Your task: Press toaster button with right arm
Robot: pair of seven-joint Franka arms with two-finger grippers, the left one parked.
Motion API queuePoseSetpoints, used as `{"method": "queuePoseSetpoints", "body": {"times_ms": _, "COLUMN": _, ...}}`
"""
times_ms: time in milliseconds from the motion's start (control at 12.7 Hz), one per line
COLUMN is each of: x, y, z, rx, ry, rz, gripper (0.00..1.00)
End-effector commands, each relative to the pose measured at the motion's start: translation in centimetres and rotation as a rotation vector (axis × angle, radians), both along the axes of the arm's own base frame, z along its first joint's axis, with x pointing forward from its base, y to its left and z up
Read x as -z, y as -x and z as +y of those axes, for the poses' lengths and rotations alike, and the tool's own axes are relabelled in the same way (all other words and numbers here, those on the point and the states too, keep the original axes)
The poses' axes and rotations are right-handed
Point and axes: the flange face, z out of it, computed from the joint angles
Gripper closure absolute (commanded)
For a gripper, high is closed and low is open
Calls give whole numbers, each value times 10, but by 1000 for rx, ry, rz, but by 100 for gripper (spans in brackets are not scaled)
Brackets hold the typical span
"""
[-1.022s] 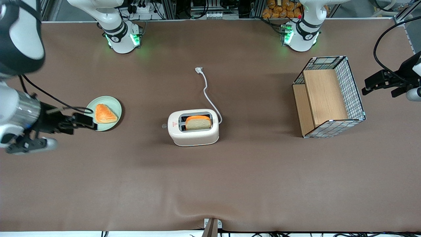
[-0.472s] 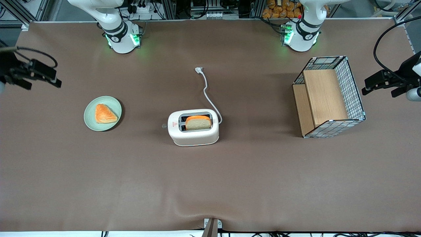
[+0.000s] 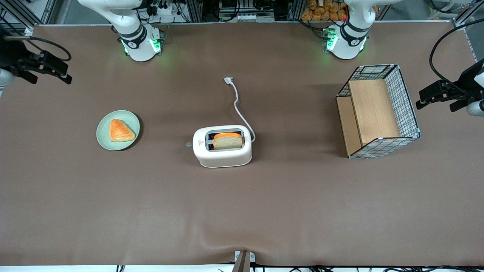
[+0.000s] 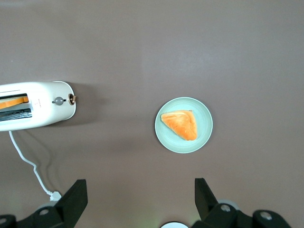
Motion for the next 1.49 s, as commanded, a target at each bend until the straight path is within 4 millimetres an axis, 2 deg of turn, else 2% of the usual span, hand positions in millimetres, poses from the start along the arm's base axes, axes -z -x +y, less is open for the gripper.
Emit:
{"method": "queuePoseSetpoints", "body": {"times_ms": 0, "x": -4, "y": -2, "z": -9, "rx": 16, "ry": 41, "rz": -34, "gripper": 0}}
{"method": "queuePoseSetpoints", "body": {"times_ms": 79, "x": -17, "y": -7, "z": -9, "rx": 26, "ry": 39, "rz": -63, "gripper": 0}}
{"method": "queuePoseSetpoints", "body": {"times_ms": 157, "x": -20, "y": -10, "z": -12, "rx": 31, "ry": 53, "rz": -63, "gripper": 0}}
{"method": "queuePoseSetpoints", "body": {"times_ms": 314, "x": -10, "y": -17, "z": -17, "rx": 40, "ry": 77, "rz": -44, "gripper": 0}}
{"method": "queuePoseSetpoints", "body": {"times_ms": 550, "x": -11, "y": -21, "z": -11, "rx": 25, "ry": 16, "rz": -60, "gripper": 0}}
{"method": "queuePoseSetpoints", "body": {"times_ms": 1022, "x": -6, "y": -26, "z": -17, "rx": 28, "ry": 24, "rz": -59, "gripper": 0}}
{"method": "queuePoseSetpoints", "body": {"times_ms": 1258, "x": -6, "y": -26, "z": -19, "rx": -81, "ry": 27, "rz": -60, "gripper": 0}}
{"method": "queuePoseSetpoints", "body": {"times_ms": 1415, "x": -6, "y": -26, "z": -22, "rx": -92, "ry": 26, "rz": -60, "gripper": 0}}
